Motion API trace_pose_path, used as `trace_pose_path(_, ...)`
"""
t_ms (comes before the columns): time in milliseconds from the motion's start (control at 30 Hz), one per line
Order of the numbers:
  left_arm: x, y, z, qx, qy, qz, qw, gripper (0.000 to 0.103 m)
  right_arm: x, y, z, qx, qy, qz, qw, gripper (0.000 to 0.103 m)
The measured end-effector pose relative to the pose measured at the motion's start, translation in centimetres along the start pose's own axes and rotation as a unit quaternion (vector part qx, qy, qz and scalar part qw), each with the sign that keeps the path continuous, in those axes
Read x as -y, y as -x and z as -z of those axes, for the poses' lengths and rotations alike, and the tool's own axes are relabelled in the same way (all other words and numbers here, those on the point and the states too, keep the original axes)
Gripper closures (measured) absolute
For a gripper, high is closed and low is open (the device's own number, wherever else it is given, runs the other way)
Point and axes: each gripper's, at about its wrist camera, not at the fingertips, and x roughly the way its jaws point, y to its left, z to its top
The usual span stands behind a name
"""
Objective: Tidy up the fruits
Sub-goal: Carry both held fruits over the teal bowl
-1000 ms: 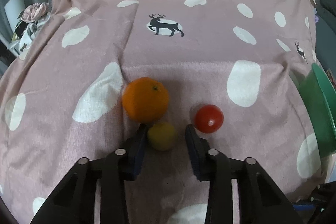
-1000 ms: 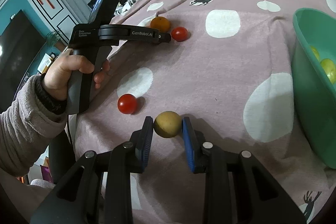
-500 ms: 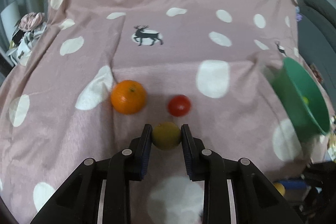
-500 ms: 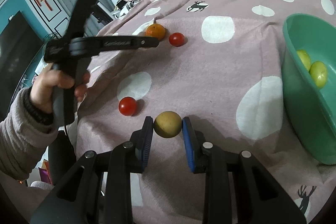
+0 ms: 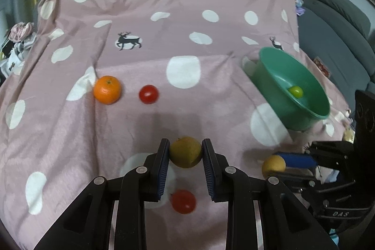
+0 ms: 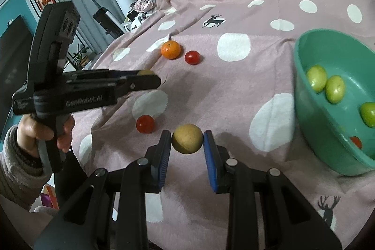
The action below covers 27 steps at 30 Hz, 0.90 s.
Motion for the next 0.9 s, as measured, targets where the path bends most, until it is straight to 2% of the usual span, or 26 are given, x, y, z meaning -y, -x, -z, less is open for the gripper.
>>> trace_pose_path(167,1.4,0.7,0.2,0.009,-0.019,-0.008,0.9997,0.075,0.3,1.3,-0.1,0.018,-0.004,0.012,1.0,0.073)
trace_pose_path(900,6.1,1.7,-1.4,0.034,-0.075,0.003,0.9966,0.075,3.8,6.1,0.3,0.088,-0.048,0.057,0.993,0.073)
